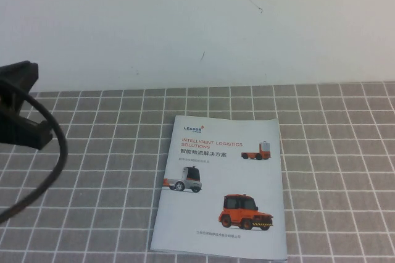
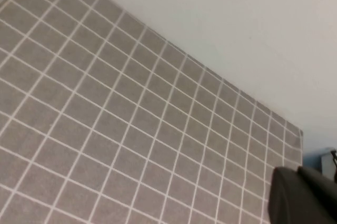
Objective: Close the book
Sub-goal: 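Close the open booklet and leave it lying on the table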
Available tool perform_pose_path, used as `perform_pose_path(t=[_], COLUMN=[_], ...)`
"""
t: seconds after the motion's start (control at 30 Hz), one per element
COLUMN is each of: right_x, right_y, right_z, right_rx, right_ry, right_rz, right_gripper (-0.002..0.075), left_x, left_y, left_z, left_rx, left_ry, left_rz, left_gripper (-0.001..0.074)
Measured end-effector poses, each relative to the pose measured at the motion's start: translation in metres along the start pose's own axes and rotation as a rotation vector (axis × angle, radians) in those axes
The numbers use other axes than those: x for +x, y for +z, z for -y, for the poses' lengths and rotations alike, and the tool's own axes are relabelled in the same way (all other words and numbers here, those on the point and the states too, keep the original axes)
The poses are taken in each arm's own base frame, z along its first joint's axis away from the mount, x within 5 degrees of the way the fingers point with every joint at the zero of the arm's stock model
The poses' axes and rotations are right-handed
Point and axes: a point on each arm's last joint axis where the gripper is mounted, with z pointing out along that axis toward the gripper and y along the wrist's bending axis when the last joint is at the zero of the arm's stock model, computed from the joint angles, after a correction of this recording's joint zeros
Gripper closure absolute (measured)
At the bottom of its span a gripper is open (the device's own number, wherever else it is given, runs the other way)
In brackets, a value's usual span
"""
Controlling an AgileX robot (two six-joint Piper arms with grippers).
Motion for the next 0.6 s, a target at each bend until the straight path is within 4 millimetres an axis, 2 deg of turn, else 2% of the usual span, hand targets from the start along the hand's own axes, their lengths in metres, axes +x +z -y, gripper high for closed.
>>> perform_pose_path(t=[0.13, 0.23, 0.43, 0.6], right_x=[0.044, 0.074, 0.109, 0.122], right_y=[-0.019, -0.027, -0.022, -0.008], right_z=[-0.008, -0.024, -0.058, -0.08], right_rx=[0.042, -0.004, -0.153, -0.238], right_ry=[0.13, 0.236, 0.356, 0.396], right_rz=[0.029, 0.074, 0.132, 0.132], right_gripper=[0.0728, 0.0728, 0.0728, 0.0728], left_x=[-0.003, -0.007, -0.003, 0.012], left_y=[-0.006, -0.009, 0.0, 0.019], left_z=[0.012, 0.021, 0.036, 0.046], left_rx=[0.086, 0.18, 0.387, 0.543], left_ry=[0.022, -0.014, -0.135, -0.196], left_rz=[0.036, 0.067, 0.057, -0.014], left_gripper=[0.0737, 0.0737, 0.0737, 0.0737])
